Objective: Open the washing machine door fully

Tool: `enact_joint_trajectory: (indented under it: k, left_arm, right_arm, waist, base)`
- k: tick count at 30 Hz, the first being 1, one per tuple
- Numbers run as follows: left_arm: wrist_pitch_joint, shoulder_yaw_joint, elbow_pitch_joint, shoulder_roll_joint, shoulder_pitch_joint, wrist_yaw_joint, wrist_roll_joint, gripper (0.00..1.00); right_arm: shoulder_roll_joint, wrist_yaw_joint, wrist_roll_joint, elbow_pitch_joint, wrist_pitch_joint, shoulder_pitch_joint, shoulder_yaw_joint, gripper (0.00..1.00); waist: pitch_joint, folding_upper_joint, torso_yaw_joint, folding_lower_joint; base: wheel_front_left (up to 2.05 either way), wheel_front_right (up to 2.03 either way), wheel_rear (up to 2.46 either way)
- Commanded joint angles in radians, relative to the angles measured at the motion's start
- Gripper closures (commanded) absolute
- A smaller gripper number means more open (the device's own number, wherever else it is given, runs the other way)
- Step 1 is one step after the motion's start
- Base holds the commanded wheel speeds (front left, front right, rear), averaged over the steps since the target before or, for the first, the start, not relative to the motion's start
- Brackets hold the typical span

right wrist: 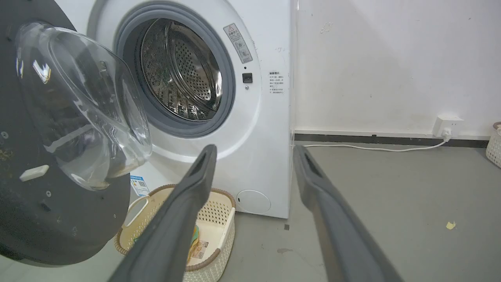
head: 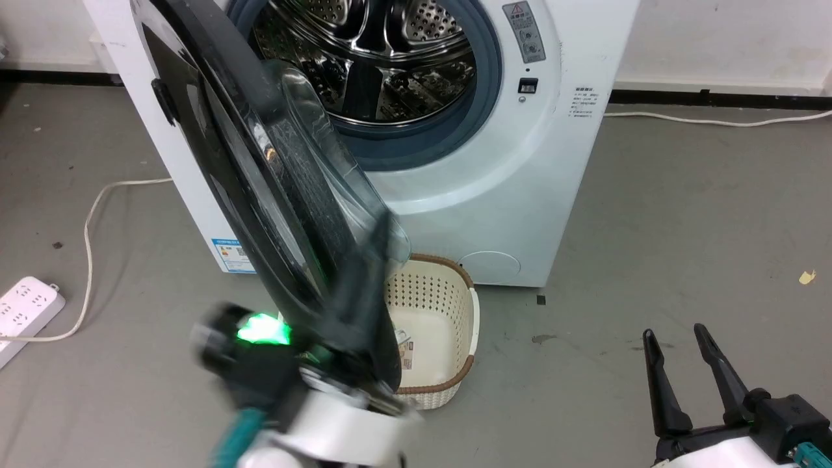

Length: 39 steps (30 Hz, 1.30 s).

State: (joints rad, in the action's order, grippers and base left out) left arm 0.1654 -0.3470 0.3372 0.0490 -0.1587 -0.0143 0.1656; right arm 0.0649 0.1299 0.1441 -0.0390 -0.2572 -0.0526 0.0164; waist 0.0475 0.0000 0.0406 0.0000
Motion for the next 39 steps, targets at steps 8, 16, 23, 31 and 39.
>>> enact_joint_trajectory:
  k: [8,16,23,31,39]
  left_arm:
    - [-0.124,-0.112,-0.197,0.002,0.064,0.011,0.082,1.00]
    - [-0.072,-0.094,-0.403,0.001,0.048,-0.045,0.121,1.00]
    - [-0.014,-0.075,-0.463,0.013,0.040,-0.050,0.124,1.00]
    - [-0.003,-0.056,-0.462,0.028,0.055,-0.063,0.140,1.00]
    - [-0.006,-0.005,-0.404,0.064,0.078,-0.098,0.155,1.00]
  right_arm:
    - [-0.004,0.001,0.015,-0.018,-0.005,0.001,-0.010,0.00]
    - [-0.002,0.001,0.024,-0.027,-0.005,0.003,-0.028,0.00]
    - [0.001,0.001,0.031,-0.033,-0.005,-0.003,-0.029,0.00]
    - [0.000,0.001,0.036,-0.041,-0.005,-0.019,-0.024,0.00]
    - [-0.002,0.001,0.038,-0.053,-0.005,-0.020,-0.039,0.00]
  waist:
    - [-0.013,0.0000,0.003,0.0000]
    - [-0.007,0.0000,0.012,0.0000]
    - [-0.005,0.0000,0.055,0.0000]
    - [-0.030,0.0000,0.178,0.0000]
    - [-0.045,0.0000,0.299,0.0000]
  base:
    - [0.00,0.00,0.00]
    - [0.00,0.00,0.00]
    - [0.00,0.00,0.00]
    - [0.00,0.00,0.00]
    - [0.00,0.00,0.00]
